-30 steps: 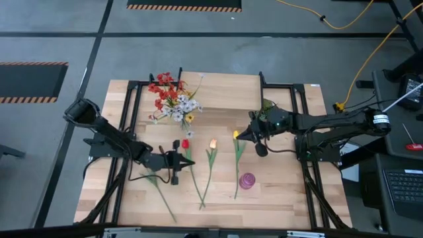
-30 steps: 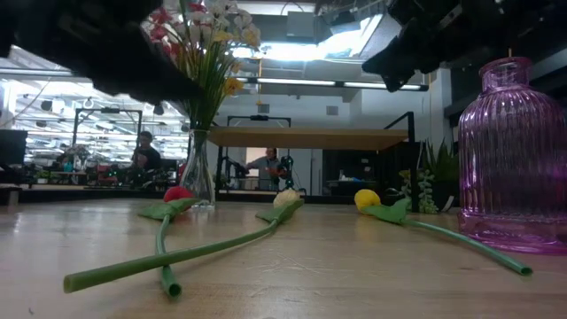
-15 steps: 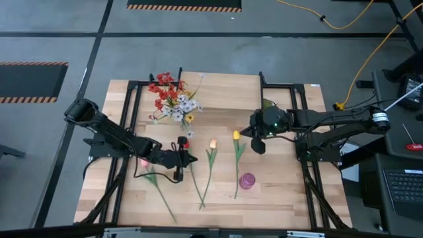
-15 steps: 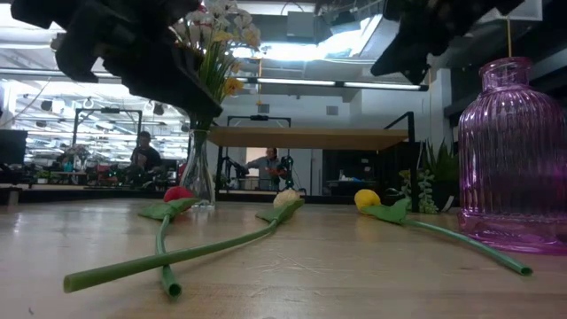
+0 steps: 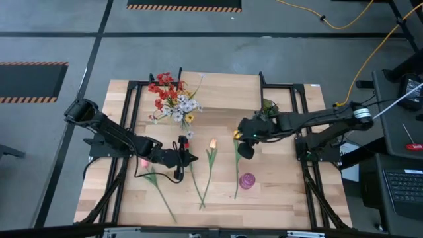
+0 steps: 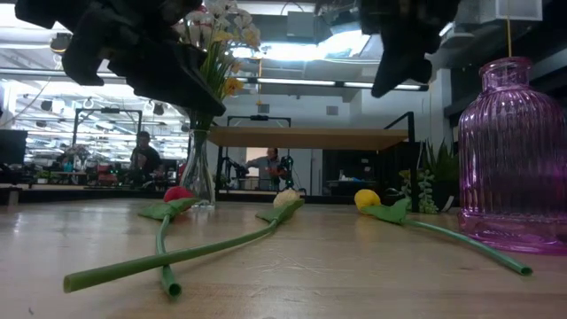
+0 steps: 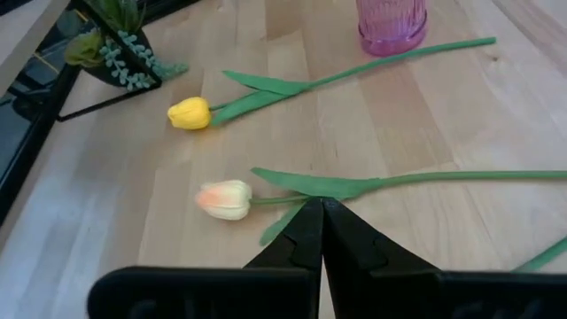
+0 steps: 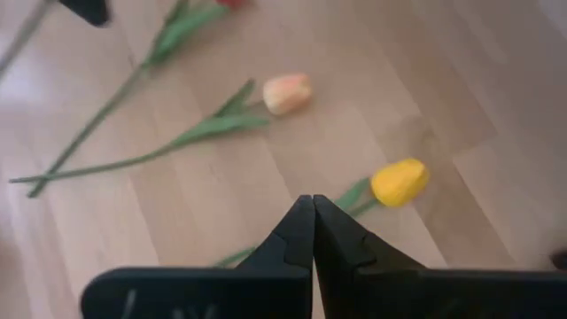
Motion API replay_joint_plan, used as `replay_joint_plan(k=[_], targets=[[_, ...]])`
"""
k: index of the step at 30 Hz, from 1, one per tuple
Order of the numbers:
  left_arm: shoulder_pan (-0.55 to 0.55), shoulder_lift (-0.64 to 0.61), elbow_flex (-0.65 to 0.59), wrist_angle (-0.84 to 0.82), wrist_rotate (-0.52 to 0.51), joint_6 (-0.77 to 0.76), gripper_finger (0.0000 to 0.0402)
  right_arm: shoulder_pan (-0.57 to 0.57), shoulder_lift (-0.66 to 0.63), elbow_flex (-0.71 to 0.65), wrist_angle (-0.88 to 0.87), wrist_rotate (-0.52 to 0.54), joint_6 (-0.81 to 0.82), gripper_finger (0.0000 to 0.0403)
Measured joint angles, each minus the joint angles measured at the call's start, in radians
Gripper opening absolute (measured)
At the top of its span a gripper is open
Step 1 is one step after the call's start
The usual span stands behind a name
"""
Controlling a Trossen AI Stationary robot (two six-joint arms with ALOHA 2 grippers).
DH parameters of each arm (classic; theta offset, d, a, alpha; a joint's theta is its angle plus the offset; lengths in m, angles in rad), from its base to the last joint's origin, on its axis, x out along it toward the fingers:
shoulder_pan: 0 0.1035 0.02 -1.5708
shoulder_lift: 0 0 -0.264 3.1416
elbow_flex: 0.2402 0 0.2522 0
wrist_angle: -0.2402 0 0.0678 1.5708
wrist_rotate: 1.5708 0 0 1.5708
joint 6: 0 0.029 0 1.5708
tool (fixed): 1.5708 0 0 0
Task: Pick and place flowers into a vace then onto a shelf
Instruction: Put the yellow flower into the purple vase
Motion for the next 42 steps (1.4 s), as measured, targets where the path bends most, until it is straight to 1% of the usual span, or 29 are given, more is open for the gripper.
replay_joint_plan(k=[5,9,11,14,17,20,22,26,30,33,37,42], targets=[[0.000,0.000,0.000,0.000,-0.003,0.005,0.0001,-0.001,0.121,0.146,-0.159,0.001,0.034,0.0005],[0.000,0.000,0.000,0.000,-0.004,0.006,0.0007,0.000,0.203,0.230,-0.219,0.000,0.059,0.0005],[0.000,0.000,0.000,0.000,-0.004,0.006,0.0007,-0.002,0.238,0.249,-0.223,-0.001,0.058,0.0005],[-0.003,0.000,0.000,0.000,-0.004,0.005,0.0006,-0.015,0.276,0.259,-0.226,-0.030,0.053,0.0005],[-0.009,0.000,0.000,0.000,-0.004,-0.008,0.0003,-0.032,0.306,0.259,-0.244,-0.071,0.081,0.0005],[-0.009,0.000,0.000,0.000,-0.004,0.004,0.0002,-0.048,0.336,0.259,-0.252,-0.085,0.096,0.0010],[-0.009,0.000,0.000,0.000,-0.005,0.005,0.0002,-0.058,0.357,0.259,-0.254,-0.098,0.104,0.0022],[-0.009,0.000,0.000,0.000,-0.004,0.003,0.0005,-0.068,0.393,0.259,-0.254,-0.101,0.103,0.0063],[-0.009,0.000,0.000,0.000,-0.004,-0.046,0.0004,-0.068,0.425,0.259,-0.248,-0.101,0.104,0.0107],[-0.009,0.000,0.000,0.000,-0.004,-0.087,0.0002,-0.068,0.447,0.259,-0.249,-0.101,0.125,0.0132],[-0.009,0.000,0.000,0.000,-0.004,-0.139,0.0003,-0.069,0.477,0.259,-0.247,-0.099,0.128,0.0151],[-0.009,0.000,0.000,0.000,-0.004,-0.178,0.0005,-0.083,0.501,0.258,-0.247,-0.087,0.128,0.0159]])
